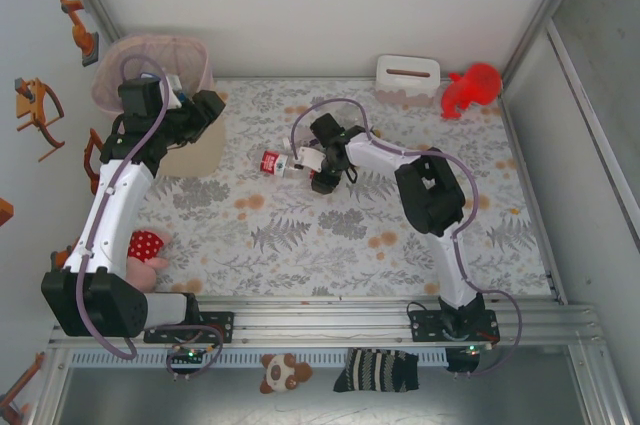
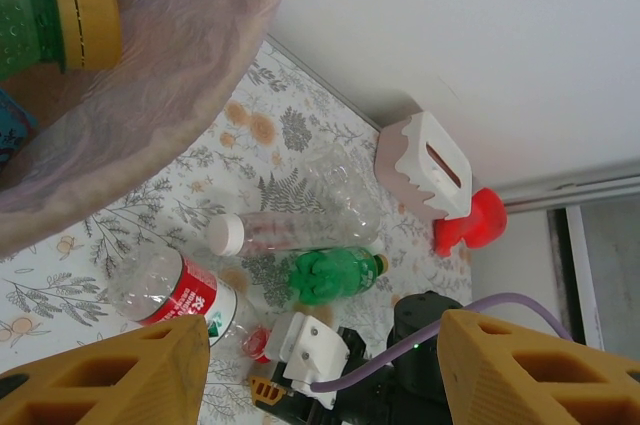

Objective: Put the plastic bottles in the bin

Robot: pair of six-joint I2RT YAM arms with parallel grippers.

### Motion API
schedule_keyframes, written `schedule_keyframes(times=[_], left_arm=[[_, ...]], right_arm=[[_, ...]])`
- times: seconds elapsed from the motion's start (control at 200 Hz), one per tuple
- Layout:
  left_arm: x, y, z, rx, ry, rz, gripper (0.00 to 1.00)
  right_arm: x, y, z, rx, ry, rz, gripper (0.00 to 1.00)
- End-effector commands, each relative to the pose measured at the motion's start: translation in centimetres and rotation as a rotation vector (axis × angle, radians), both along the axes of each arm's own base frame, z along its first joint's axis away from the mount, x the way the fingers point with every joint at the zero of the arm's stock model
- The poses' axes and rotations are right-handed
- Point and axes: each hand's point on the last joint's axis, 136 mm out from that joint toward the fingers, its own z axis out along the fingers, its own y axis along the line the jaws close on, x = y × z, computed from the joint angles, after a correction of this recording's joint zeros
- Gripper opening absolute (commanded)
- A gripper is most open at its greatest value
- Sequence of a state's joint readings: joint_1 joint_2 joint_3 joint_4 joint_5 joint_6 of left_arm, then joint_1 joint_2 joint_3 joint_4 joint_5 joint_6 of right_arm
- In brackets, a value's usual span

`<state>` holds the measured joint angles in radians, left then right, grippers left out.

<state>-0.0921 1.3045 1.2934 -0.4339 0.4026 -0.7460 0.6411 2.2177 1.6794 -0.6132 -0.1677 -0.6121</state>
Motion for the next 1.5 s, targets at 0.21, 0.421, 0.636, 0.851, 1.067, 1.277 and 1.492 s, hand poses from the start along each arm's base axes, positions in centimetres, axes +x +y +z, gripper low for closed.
schedule_keyframes(times=[0.21,0.421,0.636,0.851,1.067,1.277,1.492], left_arm=[[-0.5,-0.3,1.3,-0.017,-0.036,-0.017,0.61],[-0.5,-0.2,1.2,-0.010,-0.031,-0.015,0.61],[-0.5,-0.2,1.4,-0.008,-0.034,-0.016,0.61],[-0.5,-0.3,1.3,-0.010,-0.029,-0.020,0.61],[-0.6,-0.4,1.0,-0.017,-0.024,-0.021,0.61],[-0.7,-0.4,0.9,-0.019,-0.024,-0.019,0.61],[-0.8,-0.3,1.0,-0.017,-0.028,-0.017,0.61]], right_arm=[[1.4,-0.6,-0.4,-0.053,-0.067,0.046,0.54],[0.5,0.8,-0.8,-0.009,-0.015,0.126,0.54],[0.0,1.7,-1.5,0.001,0.007,0.161,0.48],[-0.9,2.3,-1.6,0.025,0.031,0.164,0.42],[-1.9,3.1,-1.6,0.051,0.041,0.162,0.49],[-1.5,4.1,-1.2,0.097,0.014,0.142,0.48],[-1.5,4.8,-1.1,0.123,0.017,0.142,0.44]])
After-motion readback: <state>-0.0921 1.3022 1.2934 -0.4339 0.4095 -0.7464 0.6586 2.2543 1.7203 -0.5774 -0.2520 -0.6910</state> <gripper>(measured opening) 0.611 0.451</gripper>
